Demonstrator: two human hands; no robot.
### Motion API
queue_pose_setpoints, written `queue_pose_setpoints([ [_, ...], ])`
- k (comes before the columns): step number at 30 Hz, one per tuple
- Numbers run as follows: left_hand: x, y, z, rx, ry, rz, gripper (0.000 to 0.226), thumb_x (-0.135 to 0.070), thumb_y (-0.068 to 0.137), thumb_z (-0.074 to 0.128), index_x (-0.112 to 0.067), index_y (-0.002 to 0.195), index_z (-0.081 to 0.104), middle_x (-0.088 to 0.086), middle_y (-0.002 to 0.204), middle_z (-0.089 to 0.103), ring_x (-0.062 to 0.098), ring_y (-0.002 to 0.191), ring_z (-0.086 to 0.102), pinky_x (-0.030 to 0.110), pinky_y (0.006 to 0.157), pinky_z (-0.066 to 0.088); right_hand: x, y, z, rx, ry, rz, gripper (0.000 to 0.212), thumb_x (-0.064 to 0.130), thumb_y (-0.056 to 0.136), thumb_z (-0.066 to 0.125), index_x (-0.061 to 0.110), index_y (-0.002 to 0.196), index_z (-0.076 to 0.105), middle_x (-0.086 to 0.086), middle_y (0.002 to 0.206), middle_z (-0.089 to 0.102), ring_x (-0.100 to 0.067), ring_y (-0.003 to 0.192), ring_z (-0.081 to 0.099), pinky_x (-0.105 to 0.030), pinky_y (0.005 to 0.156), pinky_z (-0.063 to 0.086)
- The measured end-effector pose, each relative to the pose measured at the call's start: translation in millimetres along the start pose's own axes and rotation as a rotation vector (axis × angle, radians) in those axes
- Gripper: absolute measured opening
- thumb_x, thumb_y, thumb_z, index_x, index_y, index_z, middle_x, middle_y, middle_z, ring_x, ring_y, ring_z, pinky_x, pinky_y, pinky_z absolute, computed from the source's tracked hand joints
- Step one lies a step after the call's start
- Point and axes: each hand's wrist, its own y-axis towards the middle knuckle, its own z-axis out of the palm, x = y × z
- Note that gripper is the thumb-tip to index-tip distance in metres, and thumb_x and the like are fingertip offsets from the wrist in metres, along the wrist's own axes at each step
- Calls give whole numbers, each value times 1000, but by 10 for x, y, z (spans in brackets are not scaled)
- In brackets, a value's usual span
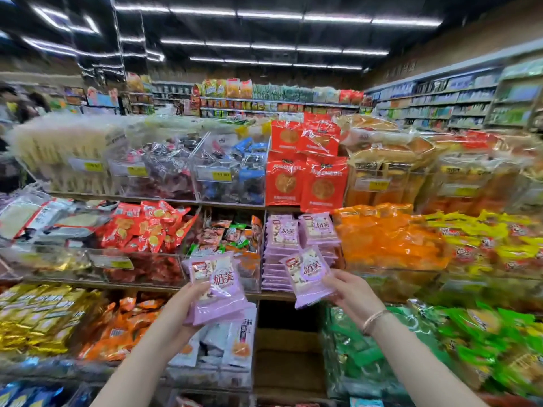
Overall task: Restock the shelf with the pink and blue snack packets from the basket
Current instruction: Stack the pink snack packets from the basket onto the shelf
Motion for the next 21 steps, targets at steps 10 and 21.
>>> queue_pose_setpoints([
  [10, -262, 565, -79, 43, -5, 24, 33, -14, 90, 54, -2, 121, 55, 14, 96, 72, 26, 74, 69, 33, 59, 53, 510, 741, 306, -116, -379, -117, 51, 24, 89, 61, 19, 136, 43, -5, 124, 54, -16, 97, 56, -30, 80, 48],
  [21, -335, 1025, -208, 140, -10, 7, 53, -22, 74, 63, -1, 122, 55, 20, 109, 69, 32, 90, 67, 40, 75, 54, 522, 1469, 794, -386, -809, -283, 7, 9, 85, 50, 6, 91, 53, -11, 92, 51, -25, 84, 47, -31, 61, 34],
])
